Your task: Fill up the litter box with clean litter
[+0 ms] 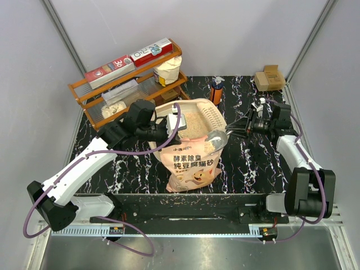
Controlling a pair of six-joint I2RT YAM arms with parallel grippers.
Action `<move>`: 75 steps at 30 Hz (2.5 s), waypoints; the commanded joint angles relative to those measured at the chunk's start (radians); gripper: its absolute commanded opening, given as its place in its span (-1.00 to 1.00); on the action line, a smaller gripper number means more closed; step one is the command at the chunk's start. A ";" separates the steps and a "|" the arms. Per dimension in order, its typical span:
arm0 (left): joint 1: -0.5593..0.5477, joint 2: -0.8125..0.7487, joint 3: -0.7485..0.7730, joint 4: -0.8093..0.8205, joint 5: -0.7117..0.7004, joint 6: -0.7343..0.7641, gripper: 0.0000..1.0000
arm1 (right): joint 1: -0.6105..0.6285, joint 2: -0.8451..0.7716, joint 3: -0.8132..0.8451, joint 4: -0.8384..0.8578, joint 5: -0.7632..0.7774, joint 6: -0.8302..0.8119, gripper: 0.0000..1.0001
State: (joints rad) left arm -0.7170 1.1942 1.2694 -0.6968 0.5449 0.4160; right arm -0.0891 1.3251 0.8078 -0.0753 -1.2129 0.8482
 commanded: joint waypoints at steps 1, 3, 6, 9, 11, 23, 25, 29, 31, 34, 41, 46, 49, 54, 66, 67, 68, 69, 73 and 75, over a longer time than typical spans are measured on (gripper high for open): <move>0.002 -0.025 0.041 -0.017 -0.019 0.018 -1.00 | -0.021 0.016 0.053 -0.001 -0.085 -0.020 -1.00; 0.002 -0.028 0.045 -0.017 -0.022 0.020 -1.00 | -0.031 0.025 0.056 -0.003 -0.102 -0.020 -1.00; 0.001 -0.028 0.051 -0.017 -0.026 0.020 -1.00 | -0.041 0.025 0.063 -0.004 -0.125 -0.020 -1.00; 0.001 -0.028 0.053 -0.017 -0.030 0.023 -1.00 | -0.058 0.026 0.079 -0.006 -0.148 -0.021 -1.00; 0.001 -0.027 0.054 -0.017 -0.031 0.026 -1.00 | -0.067 0.032 0.103 -0.011 -0.166 -0.021 -1.00; 0.001 -0.019 0.061 -0.004 -0.033 0.033 -1.00 | -0.101 0.141 0.224 -0.018 -0.145 -0.018 -1.00; 0.001 -0.019 0.058 -0.001 -0.033 0.030 -1.00 | -0.101 0.174 0.255 -0.014 -0.136 -0.011 -1.00; 0.002 -0.027 0.044 -0.001 -0.031 0.027 -1.00 | -0.101 0.224 0.317 -0.014 -0.106 -0.012 -1.00; 0.002 -0.031 0.041 0.002 -0.031 0.027 -1.00 | -0.101 0.250 0.356 -0.014 -0.086 -0.011 -1.00; 0.001 -0.033 0.036 0.006 -0.039 0.027 -1.00 | -0.098 0.318 0.422 -0.014 -0.004 -0.012 -1.00; 0.001 -0.028 0.045 0.006 -0.031 0.030 -1.00 | -0.006 0.453 0.611 -0.067 0.197 -0.122 -1.00; 0.001 -0.035 0.036 0.029 -0.019 0.017 -1.00 | 0.214 0.502 0.833 -0.312 0.492 -0.480 -1.00; 0.001 -0.042 0.027 0.049 -0.013 0.000 -1.00 | 0.308 0.529 0.951 -0.411 0.687 -0.694 -1.00; 0.001 -0.056 0.021 0.062 -0.003 -0.011 -1.00 | 0.463 0.511 1.002 -0.472 0.872 -0.989 -1.00; 0.001 -0.067 -0.004 0.099 0.009 -0.051 -1.00 | 0.474 0.346 0.990 -0.553 0.940 -1.158 -1.00; 0.002 -0.067 -0.002 0.097 0.010 -0.055 -1.00 | 0.454 0.294 0.999 -0.567 0.941 -1.120 -1.00; 0.001 -0.067 -0.001 0.098 0.010 -0.060 -1.00 | 0.442 0.271 1.021 -0.584 0.938 -1.097 -1.00; 0.001 -0.067 -0.001 0.097 0.010 -0.065 -1.00 | 0.428 0.249 1.037 -0.650 0.913 -1.085 -1.00; 0.001 -0.062 -0.007 0.109 0.006 -0.068 -1.00 | 0.382 0.119 1.071 -0.802 0.759 -1.080 -1.00; 0.001 -0.059 -0.007 0.115 0.006 -0.069 -1.00 | 0.377 0.071 1.053 -0.858 0.712 -1.101 -1.00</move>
State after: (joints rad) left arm -0.7177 1.1603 1.2499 -0.6849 0.5301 0.3649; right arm 0.2951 1.5581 1.8164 -0.7956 -0.3637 -0.2443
